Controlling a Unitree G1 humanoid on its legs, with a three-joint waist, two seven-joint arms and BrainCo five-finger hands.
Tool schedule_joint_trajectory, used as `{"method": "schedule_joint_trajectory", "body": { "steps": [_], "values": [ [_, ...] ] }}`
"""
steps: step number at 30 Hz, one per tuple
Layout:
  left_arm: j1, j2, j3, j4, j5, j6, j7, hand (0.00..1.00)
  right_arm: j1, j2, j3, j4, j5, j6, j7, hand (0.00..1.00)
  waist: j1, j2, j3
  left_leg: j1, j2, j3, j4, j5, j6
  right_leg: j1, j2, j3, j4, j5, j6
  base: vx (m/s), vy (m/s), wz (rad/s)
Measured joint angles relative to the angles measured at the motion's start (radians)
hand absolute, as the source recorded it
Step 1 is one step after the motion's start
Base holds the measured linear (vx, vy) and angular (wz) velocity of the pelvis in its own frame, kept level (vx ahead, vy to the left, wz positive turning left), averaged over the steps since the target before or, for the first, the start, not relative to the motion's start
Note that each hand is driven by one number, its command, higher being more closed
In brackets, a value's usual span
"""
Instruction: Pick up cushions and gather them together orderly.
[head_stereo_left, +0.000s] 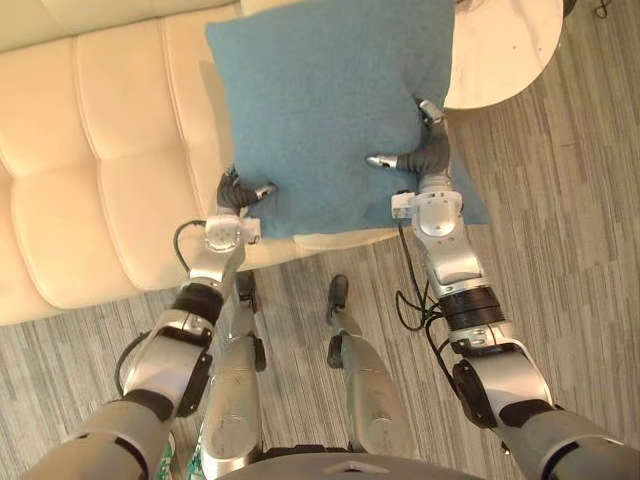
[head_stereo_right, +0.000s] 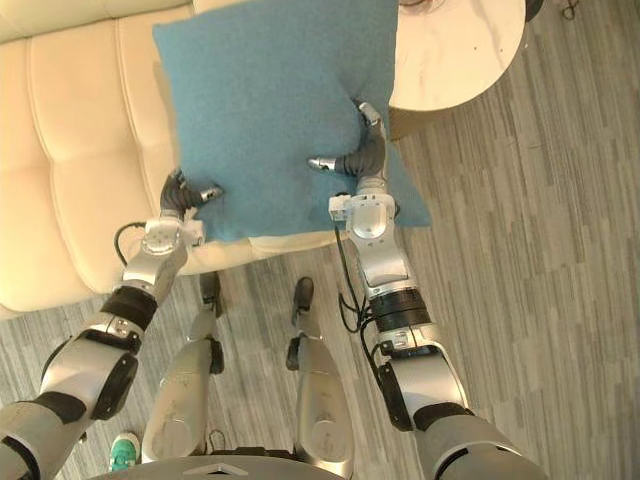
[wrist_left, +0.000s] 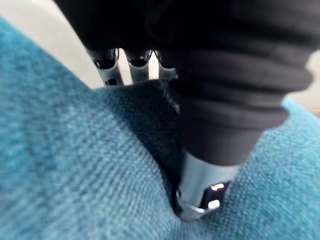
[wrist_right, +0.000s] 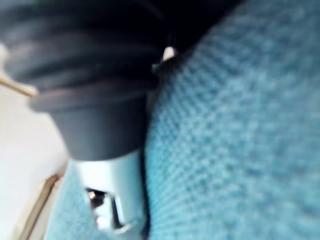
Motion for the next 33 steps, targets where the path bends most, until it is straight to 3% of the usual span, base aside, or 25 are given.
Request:
{"method": "schedule_joint_trajectory", "body": {
  "steps": [10, 18, 21, 28, 33],
  "values": [
    [0.004, 0.002, -0.010, -0.167, -0.026, -0.002, 0.031, 1.00, 0.124, 0.008, -0.027, -0.146, 0.053, -0.056, -0.017, 1.00, 0.027, 0.003, 0.002, -0.013, 0.026, 0.002, 0.000, 0.008, -0.016, -0.019, 0.022, -0.004, 0.019, -0.007, -0.009, 0.02, -0.026, -0.02],
    [0.142, -0.043, -0.018, -0.333, 0.052, -0.001, 0.046, 1.00, 0.327, 0.083, -0.075, -0.278, 0.051, -0.056, -0.017, 1.00, 0.034, 0.010, -0.002, 0.066, 0.019, -0.008, 0.000, -0.005, -0.033, 0.032, 0.008, -0.022, 0.100, -0.085, -0.010, 0.07, -0.024, 0.10],
    [0.276, -0.070, -0.018, -0.470, 0.081, 0.000, 0.045, 1.00, 0.427, 0.113, -0.077, -0.327, 0.047, -0.055, -0.016, 1.00, 0.033, 0.017, -0.008, 0.118, 0.012, -0.015, -0.001, -0.008, -0.036, 0.075, -0.004, -0.043, 0.146, -0.132, -0.014, 0.07, -0.043, 0.20],
    [0.577, -0.139, -0.018, -0.632, 0.138, 0.007, 0.027, 1.00, 0.596, 0.179, -0.062, -0.357, -0.006, -0.034, 0.045, 1.00, 0.024, 0.101, -0.113, 0.212, 0.000, -0.039, -0.003, -0.009, -0.037, 0.187, -0.010, -0.068, 0.145, -0.167, -0.009, 0.08, -0.035, 0.15],
    [0.757, -0.146, -0.017, -0.758, 0.155, 0.008, 0.002, 1.00, 0.687, 0.184, -0.019, -0.375, -0.013, -0.034, 0.072, 1.00, 0.019, 0.130, -0.203, 0.273, 0.004, -0.045, -0.003, -0.042, -0.035, 0.269, -0.004, -0.083, 0.100, -0.168, -0.006, 0.01, -0.003, 0.02]
  ]
}}
